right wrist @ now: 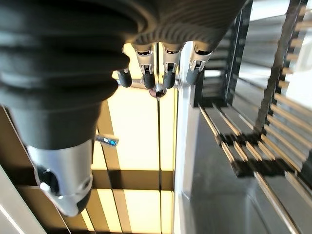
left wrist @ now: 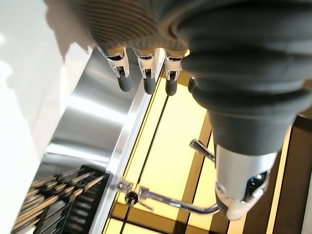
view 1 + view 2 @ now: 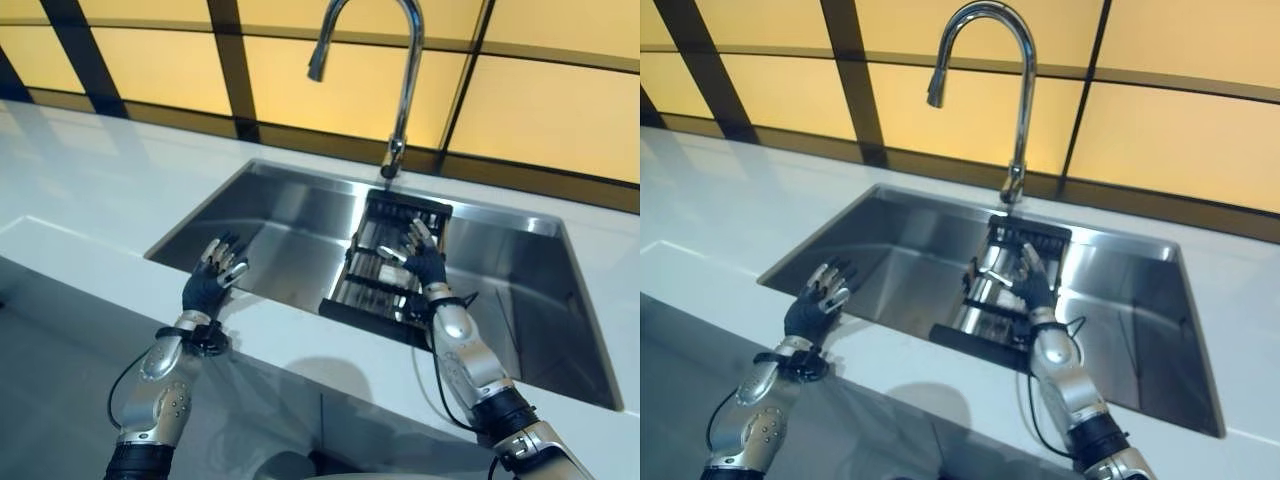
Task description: Pick up plates and place into dishwasher.
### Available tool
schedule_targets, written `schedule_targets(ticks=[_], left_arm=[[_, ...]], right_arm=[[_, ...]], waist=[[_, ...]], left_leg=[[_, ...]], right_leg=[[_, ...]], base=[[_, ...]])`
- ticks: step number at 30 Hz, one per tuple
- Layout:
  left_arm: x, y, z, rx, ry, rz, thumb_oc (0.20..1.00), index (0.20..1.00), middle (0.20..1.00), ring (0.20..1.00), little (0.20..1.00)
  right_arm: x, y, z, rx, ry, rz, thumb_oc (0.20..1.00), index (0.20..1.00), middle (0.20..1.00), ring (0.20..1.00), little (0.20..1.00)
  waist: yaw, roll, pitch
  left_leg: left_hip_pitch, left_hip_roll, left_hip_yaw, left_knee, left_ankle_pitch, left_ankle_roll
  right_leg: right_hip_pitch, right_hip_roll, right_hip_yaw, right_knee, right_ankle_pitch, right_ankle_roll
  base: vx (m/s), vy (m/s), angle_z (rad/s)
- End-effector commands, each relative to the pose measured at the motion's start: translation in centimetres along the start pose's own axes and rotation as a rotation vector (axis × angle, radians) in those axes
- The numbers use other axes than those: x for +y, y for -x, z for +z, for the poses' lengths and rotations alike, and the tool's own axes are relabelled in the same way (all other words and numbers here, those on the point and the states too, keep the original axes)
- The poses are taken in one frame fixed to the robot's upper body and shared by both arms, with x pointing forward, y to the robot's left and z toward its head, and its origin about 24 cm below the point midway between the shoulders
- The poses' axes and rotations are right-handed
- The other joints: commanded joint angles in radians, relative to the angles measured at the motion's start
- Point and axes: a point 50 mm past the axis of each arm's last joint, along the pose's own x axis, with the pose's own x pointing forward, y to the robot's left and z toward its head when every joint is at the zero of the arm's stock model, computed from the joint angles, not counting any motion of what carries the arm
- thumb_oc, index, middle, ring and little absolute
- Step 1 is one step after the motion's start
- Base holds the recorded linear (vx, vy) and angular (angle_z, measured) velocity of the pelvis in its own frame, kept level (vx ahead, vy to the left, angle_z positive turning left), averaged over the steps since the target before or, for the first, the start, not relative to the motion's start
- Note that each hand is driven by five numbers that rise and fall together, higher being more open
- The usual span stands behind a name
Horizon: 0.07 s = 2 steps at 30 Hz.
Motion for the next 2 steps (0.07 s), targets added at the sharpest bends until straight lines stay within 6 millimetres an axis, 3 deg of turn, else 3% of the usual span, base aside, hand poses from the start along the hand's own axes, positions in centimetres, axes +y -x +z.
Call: schedule_targets(ticks=[1,2], left_arm=[[0.07,0.67,-1.47,0.051,-0.010,-0.009,1.000,1.000,1.000,1.000,1.000],[-0.01,0.70,-1.55,0.056,-0.010,-0.015,1.000,1.000,1.000,1.000,1.000]], right_arm=[[-0.53,2.73,-1.52,0.008,-0.043,-0.005,1.000,1.000,1.000,1.000,1.000],[-0.60,2.83,-1.52,0.009,-0.043,-0.002,1.000,1.000,1.000,1.000,1.000]], waist=[[-0.034,0.048,-0.033],[-0.037,0.049,-0.033]], left_leg=[[0.102,0.098,-0.023,-0.122,-0.029,-0.058],[0.102,0.098,-0.023,-0.121,-0.029,-0.059]], right_leg=[[-0.091,-0.007,0.005,-0.053,0.136,0.014],[-0.091,-0.006,0.008,-0.056,0.137,0.014]], base=[[-0.02,0.014,-0.22],[-0.01,0.011,-0.25]])
